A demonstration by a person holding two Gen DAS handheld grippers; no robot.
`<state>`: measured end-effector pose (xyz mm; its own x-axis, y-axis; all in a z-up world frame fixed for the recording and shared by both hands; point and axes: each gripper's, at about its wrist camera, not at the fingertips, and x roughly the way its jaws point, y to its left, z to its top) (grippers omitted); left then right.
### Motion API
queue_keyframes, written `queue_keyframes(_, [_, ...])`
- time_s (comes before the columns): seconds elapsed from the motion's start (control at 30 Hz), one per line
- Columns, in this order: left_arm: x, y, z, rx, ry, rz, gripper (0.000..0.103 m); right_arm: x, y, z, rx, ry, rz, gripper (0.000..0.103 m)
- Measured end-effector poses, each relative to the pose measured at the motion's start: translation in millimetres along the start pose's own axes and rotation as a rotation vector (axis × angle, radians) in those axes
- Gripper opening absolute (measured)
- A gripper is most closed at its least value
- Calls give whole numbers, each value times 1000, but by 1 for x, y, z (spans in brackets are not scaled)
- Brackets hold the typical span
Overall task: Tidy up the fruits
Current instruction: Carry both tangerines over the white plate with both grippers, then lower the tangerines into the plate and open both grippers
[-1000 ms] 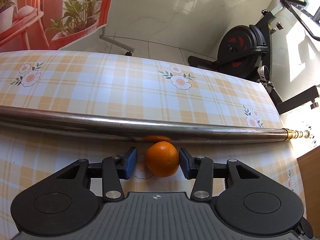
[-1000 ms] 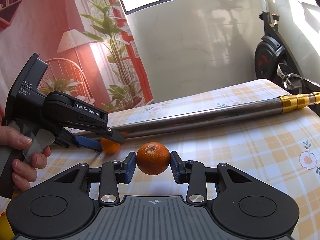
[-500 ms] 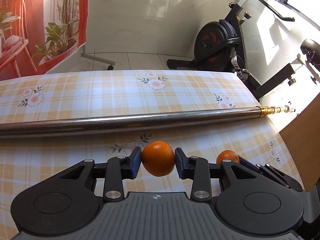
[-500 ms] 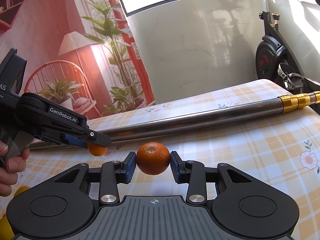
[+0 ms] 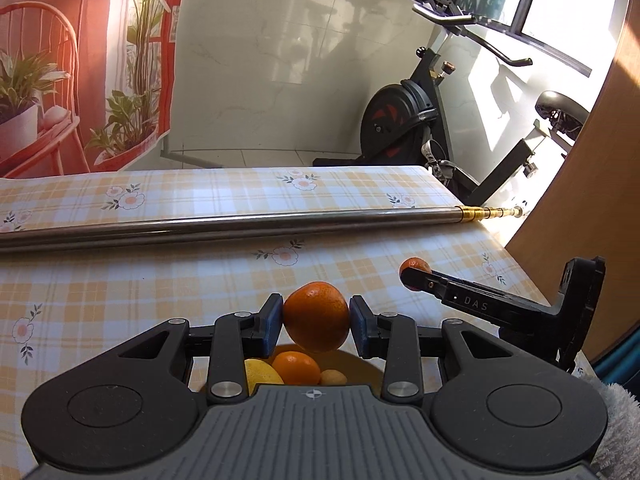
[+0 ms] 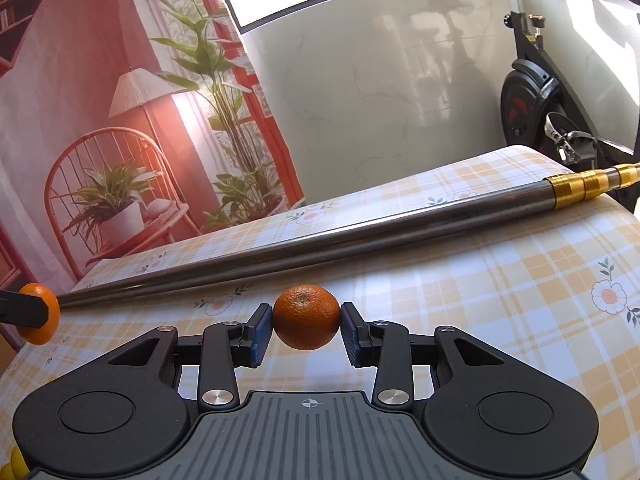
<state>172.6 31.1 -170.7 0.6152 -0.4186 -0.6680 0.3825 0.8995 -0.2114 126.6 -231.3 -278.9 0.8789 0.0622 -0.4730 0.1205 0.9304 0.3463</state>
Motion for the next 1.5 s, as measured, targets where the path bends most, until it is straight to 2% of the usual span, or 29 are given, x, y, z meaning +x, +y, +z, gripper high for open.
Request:
queue_keyframes(0.1, [-14, 3, -10, -34, -7, -4, 38, -12, 4, -4, 48, -3, 13, 34])
queue_keyframes(0.27, [-29, 8, -22, -70, -31, -13, 38, -38, 29, -7, 9, -23, 30, 34])
queue_keyframes(0.47, [-42, 9, -37, -100, -41, -35, 38, -66, 63, -15, -55, -9, 54, 34])
queue_keyframes(0.73, [-48, 10, -64, -125, 3, -38, 38, -91, 86, -34, -51, 13, 71, 34])
queue_keyframes(1.0, [-42, -2, -85, -77, 77, -70, 38, -103, 99, -42, -70, 40, 87, 34])
queue_keyframes(1.27, [-37, -2, -96, -57, 124, -34, 38, -108, 108, -53, -91, 68, 108, 34])
queue_keyframes(1.5, [-31, -14, -102, 23, 146, -6, 38, -107, 107, -55, -89, 78, 111, 34])
